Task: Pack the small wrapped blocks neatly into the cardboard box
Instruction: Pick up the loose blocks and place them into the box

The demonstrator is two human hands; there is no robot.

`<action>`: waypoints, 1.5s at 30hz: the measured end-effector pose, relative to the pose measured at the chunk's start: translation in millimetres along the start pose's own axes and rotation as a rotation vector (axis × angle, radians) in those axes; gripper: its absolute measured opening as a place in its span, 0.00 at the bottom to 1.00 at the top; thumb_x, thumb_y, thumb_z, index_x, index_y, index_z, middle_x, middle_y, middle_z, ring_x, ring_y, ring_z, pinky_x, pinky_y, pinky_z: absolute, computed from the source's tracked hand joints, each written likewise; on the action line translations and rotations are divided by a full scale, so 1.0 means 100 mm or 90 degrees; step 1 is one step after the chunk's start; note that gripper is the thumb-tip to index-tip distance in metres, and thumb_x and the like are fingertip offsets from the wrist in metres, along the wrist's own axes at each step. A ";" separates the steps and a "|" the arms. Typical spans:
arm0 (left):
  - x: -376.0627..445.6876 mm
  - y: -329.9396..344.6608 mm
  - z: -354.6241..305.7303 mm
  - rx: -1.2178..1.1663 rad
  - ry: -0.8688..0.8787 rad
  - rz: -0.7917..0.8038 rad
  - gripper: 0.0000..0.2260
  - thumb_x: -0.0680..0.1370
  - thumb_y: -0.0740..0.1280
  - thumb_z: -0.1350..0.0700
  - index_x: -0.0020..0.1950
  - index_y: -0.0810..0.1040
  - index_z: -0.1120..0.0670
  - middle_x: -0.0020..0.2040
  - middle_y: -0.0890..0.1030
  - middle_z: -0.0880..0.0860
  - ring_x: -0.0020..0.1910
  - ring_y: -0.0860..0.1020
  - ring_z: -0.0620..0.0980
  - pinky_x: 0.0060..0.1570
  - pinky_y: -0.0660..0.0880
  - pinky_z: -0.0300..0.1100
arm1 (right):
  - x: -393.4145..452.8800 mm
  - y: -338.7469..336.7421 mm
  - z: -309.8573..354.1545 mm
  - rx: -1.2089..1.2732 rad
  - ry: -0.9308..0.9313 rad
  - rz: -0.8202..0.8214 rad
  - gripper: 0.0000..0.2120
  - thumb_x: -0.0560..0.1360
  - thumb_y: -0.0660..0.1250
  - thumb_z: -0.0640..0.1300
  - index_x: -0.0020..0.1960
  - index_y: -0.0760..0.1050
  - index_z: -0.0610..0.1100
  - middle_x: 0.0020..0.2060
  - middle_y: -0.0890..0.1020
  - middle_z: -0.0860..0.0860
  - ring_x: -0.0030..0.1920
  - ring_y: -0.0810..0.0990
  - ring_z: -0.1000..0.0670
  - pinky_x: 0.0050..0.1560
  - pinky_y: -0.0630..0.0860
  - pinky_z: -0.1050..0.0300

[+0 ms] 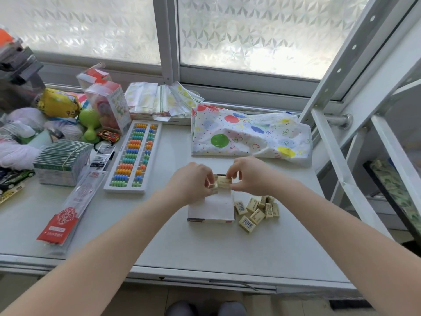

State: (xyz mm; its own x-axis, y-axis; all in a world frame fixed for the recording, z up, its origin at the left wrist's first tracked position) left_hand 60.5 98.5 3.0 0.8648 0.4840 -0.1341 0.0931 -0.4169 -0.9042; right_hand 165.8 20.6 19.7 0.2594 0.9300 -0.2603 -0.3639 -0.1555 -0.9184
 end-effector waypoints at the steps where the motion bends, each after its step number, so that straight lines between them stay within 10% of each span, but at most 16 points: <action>1: 0.00 0.06 0.01 -0.005 -0.007 0.002 0.08 0.71 0.71 0.52 0.48 0.82 0.52 0.45 0.83 0.50 0.46 0.79 0.50 0.47 0.78 0.44 | 0.04 0.07 0.04 -0.050 -0.001 0.018 0.10 0.71 0.68 0.46 0.52 0.80 0.45 0.46 0.78 0.52 0.49 0.76 0.50 0.50 0.76 0.55; 8: 0.04 0.14 0.07 -0.048 -0.011 -0.044 0.09 0.73 0.70 0.53 0.50 0.85 0.54 0.49 0.82 0.54 0.51 0.77 0.53 0.47 0.71 0.41 | 0.15 0.23 0.13 -0.165 0.024 0.058 0.09 0.67 0.70 0.44 0.36 0.71 0.42 0.41 0.74 0.47 0.47 0.75 0.45 0.40 0.72 0.56; 12: 0.01 0.07 0.00 0.031 0.020 -0.072 0.14 0.74 0.67 0.49 0.58 0.80 0.51 0.53 0.77 0.52 0.57 0.72 0.51 0.52 0.71 0.43 | 0.09 -0.06 -0.07 -0.051 0.074 0.022 0.20 0.69 0.72 0.46 0.59 0.76 0.43 0.55 0.79 0.49 0.53 0.77 0.48 0.49 0.74 0.59; 16: 0.01 0.01 -0.48 0.001 0.124 -0.121 0.17 0.74 0.67 0.49 0.61 0.78 0.51 0.55 0.77 0.51 0.58 0.72 0.51 0.54 0.74 0.46 | -0.14 -0.37 -0.59 -0.046 0.176 0.028 0.18 0.69 0.72 0.43 0.58 0.77 0.45 0.54 0.80 0.50 0.49 0.76 0.49 0.46 0.72 0.58; 34: 0.29 0.76 -0.98 -0.047 0.044 0.022 0.11 0.78 0.61 0.53 0.36 0.72 0.55 0.44 0.80 0.61 0.48 0.76 0.61 0.38 0.67 0.45 | -0.47 0.14 -0.92 0.026 0.200 0.012 0.05 0.69 0.71 0.45 0.42 0.82 0.43 0.40 0.84 0.46 0.43 0.82 0.44 0.43 0.78 0.53; 45: -0.14 -0.19 -0.29 -0.032 0.033 -0.029 0.12 0.78 0.62 0.51 0.53 0.81 0.56 0.50 0.83 0.55 0.50 0.78 0.55 0.51 0.76 0.48 | -0.45 -0.28 -0.28 0.273 0.077 -0.161 0.08 0.65 0.77 0.43 0.41 0.81 0.42 0.37 0.83 0.47 0.39 0.81 0.48 0.44 0.77 0.55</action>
State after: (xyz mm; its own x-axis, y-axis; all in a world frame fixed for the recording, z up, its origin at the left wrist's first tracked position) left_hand 60.5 77.5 34.0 0.8834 0.4631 -0.0710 0.1563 -0.4342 -0.8872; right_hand 189.2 -26.2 49.3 0.4791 0.8718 -0.1022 -0.6046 0.2434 -0.7584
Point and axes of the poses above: each hand's wrist, its own x-axis towards the middle knuckle, its own y-axis out of the palm, z = x × y, the point moved 6 cm from there along x, towards the middle knuckle
